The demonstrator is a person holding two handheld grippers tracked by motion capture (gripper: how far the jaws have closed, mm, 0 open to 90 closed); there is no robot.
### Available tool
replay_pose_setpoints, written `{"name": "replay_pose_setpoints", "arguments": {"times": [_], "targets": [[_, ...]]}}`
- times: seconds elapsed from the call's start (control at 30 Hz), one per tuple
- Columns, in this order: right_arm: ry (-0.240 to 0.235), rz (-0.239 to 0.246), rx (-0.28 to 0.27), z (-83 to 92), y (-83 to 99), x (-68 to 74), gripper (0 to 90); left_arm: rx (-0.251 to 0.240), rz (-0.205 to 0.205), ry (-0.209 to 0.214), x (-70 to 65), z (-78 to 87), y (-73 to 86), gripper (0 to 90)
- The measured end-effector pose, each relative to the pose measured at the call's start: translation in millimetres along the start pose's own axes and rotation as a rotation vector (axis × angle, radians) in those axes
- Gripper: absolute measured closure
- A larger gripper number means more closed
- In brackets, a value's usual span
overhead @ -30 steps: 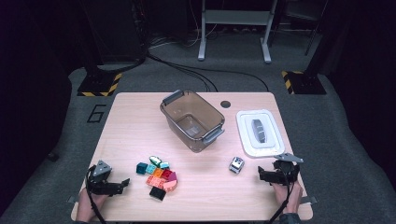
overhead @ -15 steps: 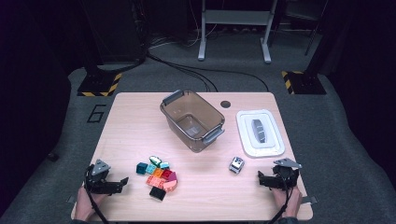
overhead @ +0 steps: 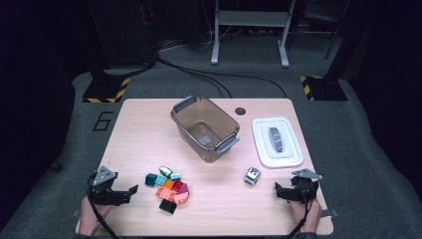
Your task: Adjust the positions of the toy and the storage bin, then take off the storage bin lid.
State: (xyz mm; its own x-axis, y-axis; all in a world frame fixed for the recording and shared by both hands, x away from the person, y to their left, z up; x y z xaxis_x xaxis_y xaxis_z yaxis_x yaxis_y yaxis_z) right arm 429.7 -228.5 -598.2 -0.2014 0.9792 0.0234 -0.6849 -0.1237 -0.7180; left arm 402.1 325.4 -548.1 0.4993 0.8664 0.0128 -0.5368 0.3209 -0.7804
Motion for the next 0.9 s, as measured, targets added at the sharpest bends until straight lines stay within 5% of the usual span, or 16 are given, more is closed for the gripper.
{"name": "replay_pose_setpoints", "arguments": {"times": [0.6, 0.7, 0.9], "targets": [[-0.019, 0.006, -0.006, 2.3, -0.5, 5.1, 1.0, 0.034, 0.001, 0.047, -19.5, -26.8, 3.5, 4.8], [-0.076, -0.017, -0.019, 6.7, -1.3, 13.7, 0.5, 0.054, 0.003, 0.049, -19.4, -32.8, 12.5, 4.7], [-0.141, 0.033, -0.045, 12.5, -10.6, 46.6, 0.7, 0.070, 0.000, 0.050, -18.2, -36.7, 23.2, 4.5]]}}
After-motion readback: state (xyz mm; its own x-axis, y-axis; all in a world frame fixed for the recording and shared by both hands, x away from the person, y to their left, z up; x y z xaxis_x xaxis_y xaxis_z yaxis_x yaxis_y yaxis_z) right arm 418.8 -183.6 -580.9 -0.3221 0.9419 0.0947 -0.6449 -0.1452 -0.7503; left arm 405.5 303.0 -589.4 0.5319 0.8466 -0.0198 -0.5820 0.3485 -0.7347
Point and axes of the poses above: each handheld gripper's, and its own axes: z roughly backward along the jaws, y roughly out of its underside, x roughly to its left, the point moved 10 cm from there along -z, roughly forward along the jaws, and after that the axes turned 2 degrees about -z, right-handed, at the moved point
